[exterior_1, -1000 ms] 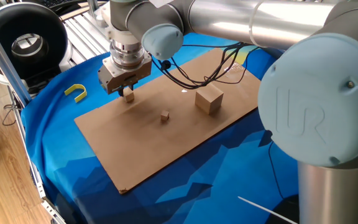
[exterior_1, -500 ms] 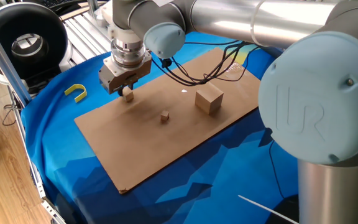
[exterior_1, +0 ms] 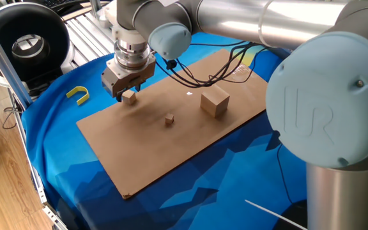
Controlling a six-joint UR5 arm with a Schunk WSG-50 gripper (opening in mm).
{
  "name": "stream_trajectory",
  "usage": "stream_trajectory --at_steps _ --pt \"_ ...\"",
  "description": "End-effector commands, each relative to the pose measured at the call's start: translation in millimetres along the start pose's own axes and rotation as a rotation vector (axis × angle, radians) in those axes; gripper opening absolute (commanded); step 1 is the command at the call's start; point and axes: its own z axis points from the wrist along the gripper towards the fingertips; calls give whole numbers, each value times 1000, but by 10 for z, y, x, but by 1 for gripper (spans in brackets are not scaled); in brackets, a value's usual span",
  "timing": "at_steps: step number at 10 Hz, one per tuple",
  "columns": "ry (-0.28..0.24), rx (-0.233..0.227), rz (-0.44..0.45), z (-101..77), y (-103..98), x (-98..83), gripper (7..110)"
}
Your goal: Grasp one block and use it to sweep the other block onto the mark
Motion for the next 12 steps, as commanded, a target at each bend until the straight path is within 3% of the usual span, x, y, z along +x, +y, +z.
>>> stream_trajectory --at_steps 1,2,4,5,6,7,8,10,11,12 --pt "24 -14 7 -137 42 27 66" --pt "33 -14 5 -244 71 16 66" --pt "74 48 -11 -517 -33 -30 66" --pt "84 100 6 -720 -172 -98 66" --pt "99 161 12 -999 -370 -156 44" --pt "112 153 -21 -1244 -443 -182 44" --pt "91 200 -65 -1462 -690 -207 44" --pt "70 192 -106 -1712 -992 -65 44" --pt "58 210 -112 -1780 -1100 6 7" --pt "57 205 -97 -1813 -1100 44 7"
